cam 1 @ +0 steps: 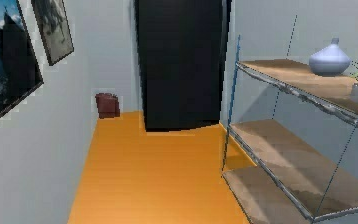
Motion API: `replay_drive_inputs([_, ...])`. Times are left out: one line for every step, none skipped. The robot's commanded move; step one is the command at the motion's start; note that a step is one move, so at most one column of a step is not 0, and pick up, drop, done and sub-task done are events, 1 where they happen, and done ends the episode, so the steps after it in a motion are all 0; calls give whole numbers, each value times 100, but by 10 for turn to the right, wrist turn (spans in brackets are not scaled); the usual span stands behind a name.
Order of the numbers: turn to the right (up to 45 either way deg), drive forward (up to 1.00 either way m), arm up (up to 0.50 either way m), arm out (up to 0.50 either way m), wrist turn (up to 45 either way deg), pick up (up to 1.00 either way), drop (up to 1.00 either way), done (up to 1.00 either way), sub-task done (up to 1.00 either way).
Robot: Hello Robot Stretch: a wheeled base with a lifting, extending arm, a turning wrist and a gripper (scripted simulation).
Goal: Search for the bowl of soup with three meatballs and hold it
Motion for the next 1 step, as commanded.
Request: replay_drive_inputs([0, 0, 0, 0, 0, 0, 0, 100, 0])
